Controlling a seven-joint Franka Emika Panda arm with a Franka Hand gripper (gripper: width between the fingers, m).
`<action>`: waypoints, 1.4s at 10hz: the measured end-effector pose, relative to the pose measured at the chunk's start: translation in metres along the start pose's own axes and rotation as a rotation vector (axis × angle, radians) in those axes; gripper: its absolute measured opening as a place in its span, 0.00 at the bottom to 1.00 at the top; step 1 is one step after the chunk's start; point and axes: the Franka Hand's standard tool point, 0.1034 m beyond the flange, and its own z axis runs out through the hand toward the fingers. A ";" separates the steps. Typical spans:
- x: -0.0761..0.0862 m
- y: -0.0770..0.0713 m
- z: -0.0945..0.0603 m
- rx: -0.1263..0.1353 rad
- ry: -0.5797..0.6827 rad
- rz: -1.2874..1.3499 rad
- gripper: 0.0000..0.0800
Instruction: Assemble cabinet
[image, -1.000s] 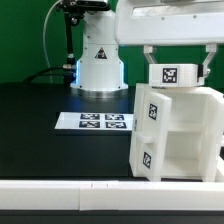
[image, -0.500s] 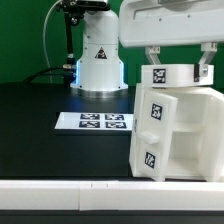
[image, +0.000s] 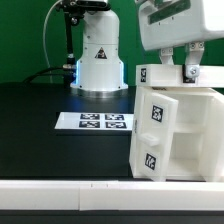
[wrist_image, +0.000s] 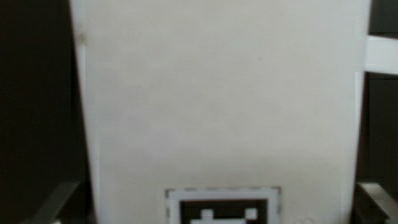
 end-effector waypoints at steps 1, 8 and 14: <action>0.000 0.000 0.000 0.001 -0.002 0.002 0.69; -0.021 0.001 -0.017 -0.154 -0.093 -0.583 1.00; -0.020 -0.002 -0.016 -0.146 -0.118 -1.357 1.00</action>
Offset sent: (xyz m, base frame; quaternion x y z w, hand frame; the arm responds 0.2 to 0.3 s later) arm -0.0006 -0.0027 0.0075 -0.0722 0.0123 -0.1623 0.9840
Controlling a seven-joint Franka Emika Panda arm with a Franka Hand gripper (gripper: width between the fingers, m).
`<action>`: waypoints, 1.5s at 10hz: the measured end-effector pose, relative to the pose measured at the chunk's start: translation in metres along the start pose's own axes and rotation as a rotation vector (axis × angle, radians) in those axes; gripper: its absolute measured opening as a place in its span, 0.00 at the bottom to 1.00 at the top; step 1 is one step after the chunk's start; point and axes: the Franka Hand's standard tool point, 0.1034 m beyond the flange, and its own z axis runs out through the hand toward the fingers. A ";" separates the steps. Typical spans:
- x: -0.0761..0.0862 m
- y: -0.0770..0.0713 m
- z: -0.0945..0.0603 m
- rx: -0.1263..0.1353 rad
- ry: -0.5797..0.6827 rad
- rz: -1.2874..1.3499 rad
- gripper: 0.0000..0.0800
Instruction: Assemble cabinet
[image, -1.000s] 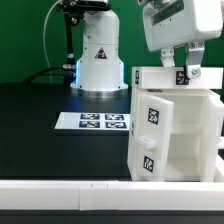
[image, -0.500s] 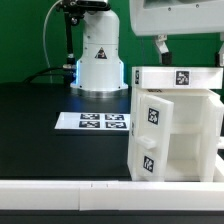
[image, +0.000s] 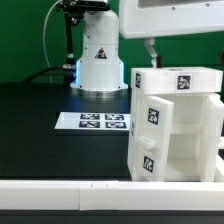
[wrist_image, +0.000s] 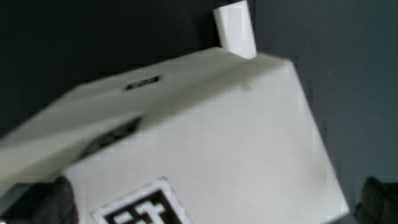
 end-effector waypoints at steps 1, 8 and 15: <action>-0.001 -0.001 0.001 -0.002 0.015 -0.068 1.00; 0.009 -0.004 -0.004 -0.106 -0.010 -0.872 1.00; 0.008 0.015 0.008 -0.147 -0.135 -1.601 1.00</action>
Offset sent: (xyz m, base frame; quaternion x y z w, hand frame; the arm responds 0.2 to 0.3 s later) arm 0.0000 0.0000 0.0000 0.0000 0.0000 -0.1938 0.9810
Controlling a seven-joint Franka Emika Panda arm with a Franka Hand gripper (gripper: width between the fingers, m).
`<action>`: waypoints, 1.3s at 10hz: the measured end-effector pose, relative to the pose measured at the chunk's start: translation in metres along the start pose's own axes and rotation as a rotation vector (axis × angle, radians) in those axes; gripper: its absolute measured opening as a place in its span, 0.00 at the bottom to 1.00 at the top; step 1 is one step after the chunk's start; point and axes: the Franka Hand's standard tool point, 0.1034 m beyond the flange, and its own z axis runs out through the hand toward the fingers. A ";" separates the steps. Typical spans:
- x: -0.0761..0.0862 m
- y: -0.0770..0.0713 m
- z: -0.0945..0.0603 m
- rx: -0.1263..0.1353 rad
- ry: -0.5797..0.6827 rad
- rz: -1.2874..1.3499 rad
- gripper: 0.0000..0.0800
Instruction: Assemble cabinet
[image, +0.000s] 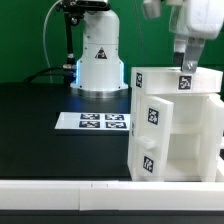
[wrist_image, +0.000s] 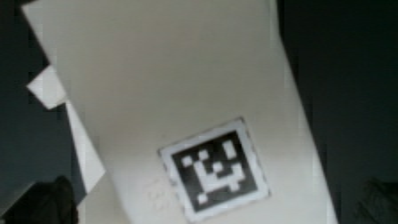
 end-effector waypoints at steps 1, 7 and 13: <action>0.002 0.000 0.005 0.006 -0.001 -0.005 1.00; -0.001 -0.002 0.012 0.019 -0.004 0.044 0.82; -0.002 0.000 0.011 0.014 0.000 0.572 0.69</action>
Offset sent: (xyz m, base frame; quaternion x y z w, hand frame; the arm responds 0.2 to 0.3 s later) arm 0.0012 -0.0023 -0.0101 0.0135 0.0119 -0.0222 0.9996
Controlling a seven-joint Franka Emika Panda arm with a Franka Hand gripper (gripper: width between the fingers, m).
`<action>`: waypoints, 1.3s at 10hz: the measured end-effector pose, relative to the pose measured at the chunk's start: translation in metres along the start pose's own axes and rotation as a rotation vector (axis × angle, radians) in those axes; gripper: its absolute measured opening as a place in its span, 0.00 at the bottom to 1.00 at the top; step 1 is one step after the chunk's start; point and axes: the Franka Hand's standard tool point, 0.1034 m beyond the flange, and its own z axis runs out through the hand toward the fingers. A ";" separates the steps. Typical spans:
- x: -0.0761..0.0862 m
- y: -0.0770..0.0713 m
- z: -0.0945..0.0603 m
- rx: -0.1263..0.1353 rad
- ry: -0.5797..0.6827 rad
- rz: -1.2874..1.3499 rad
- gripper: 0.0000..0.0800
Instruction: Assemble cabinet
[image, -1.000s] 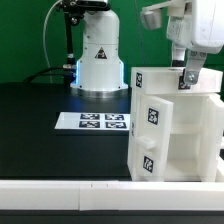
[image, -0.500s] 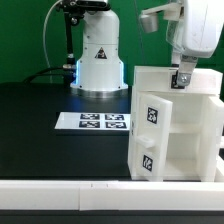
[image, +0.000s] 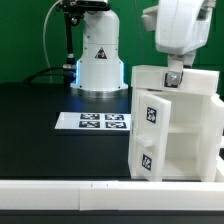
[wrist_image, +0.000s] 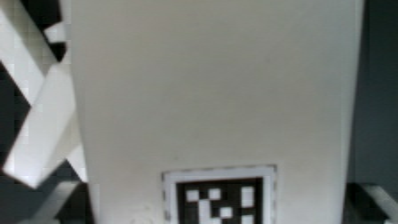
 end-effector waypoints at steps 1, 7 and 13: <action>0.000 0.001 0.000 0.003 0.008 0.153 0.69; 0.001 0.001 0.000 0.042 0.040 0.720 0.70; -0.002 0.007 0.002 0.127 0.065 1.513 0.70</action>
Offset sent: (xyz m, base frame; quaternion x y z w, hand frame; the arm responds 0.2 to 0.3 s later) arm -0.0026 0.0126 -0.0046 0.0782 0.0135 0.3059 0.9487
